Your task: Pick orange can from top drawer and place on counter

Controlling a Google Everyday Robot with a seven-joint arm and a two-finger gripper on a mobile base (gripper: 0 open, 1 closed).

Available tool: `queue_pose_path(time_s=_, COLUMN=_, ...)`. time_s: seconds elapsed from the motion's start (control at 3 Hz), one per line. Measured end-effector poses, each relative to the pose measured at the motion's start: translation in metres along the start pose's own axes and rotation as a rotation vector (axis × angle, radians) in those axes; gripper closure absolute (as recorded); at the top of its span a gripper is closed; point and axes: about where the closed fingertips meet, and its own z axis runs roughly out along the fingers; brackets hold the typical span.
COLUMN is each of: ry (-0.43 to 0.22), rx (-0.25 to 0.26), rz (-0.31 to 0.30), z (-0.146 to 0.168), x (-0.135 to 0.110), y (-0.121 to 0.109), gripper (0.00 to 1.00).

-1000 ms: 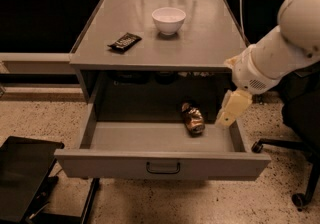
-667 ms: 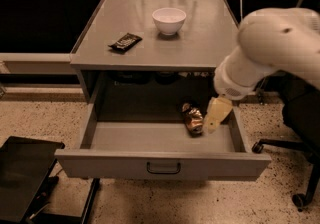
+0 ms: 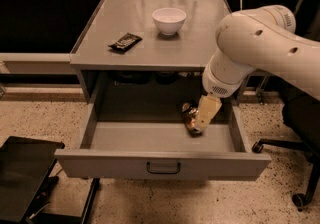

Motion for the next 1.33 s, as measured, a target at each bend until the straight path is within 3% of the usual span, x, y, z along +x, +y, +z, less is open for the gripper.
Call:
queue_pose_path(time_s=0.33, ry=0.006, rx=0.029, rz=0.079, z=0.004, x=0.003, y=-0.004, gripper=0.00)
queue_pose_path(time_s=0.67, ry=0.049, rx=0.148, rz=0.160, z=0.027, x=0.025, y=-0.016, gripper=0.00)
queue_pose_path(time_s=1.0, ry=0.049, rx=0.218, rz=0.180, z=0.029, x=0.029, y=-0.029, gripper=0.00)
queue_pose_path(time_s=1.33, ry=0.048, rx=0.219, rz=0.181, z=0.028, x=0.029, y=-0.029, gripper=0.00)
